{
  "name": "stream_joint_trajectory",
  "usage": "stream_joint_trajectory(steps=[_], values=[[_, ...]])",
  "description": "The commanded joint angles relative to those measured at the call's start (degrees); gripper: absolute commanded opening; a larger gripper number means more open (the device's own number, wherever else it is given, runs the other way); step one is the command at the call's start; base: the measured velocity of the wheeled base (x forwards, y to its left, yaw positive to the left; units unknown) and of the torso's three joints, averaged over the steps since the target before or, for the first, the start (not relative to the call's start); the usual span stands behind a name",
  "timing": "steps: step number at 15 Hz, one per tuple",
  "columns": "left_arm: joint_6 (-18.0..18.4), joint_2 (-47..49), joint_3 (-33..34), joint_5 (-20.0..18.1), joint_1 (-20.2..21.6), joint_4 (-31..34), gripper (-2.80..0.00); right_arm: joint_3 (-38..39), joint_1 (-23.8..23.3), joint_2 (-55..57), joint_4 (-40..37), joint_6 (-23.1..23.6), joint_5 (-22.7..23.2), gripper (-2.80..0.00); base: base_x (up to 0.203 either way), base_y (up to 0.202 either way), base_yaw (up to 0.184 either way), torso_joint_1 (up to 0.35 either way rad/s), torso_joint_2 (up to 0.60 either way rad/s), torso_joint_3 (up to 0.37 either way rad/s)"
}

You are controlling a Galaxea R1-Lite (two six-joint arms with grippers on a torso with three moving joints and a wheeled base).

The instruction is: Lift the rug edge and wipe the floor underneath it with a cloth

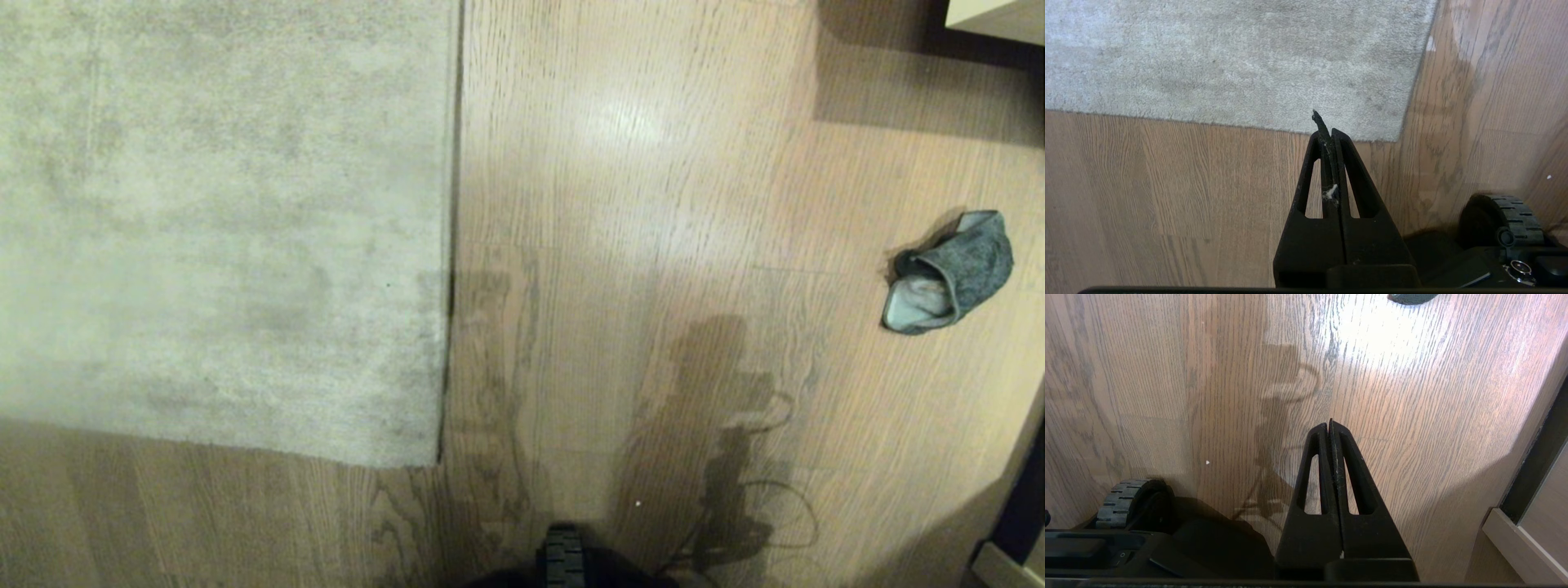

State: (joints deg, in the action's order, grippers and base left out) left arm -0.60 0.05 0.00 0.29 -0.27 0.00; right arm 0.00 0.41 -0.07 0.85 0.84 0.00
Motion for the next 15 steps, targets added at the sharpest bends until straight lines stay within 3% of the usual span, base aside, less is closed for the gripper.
stream_joint_trajectory(steps=[1,15], values=[[-0.1,0.0,0.0,0.1,0.0,-0.1,-2.8,0.0,0.0,0.1,0.0,0.0,0.0,-2.8,0.0,0.0,0.0,0.0,0.0,0.0],[-1.2,0.0,0.0,0.1,0.0,-0.1,-2.8,0.0,0.0,0.1,0.0,0.0,0.0,-2.8,0.0,0.0,0.0,0.0,0.0,0.0]])
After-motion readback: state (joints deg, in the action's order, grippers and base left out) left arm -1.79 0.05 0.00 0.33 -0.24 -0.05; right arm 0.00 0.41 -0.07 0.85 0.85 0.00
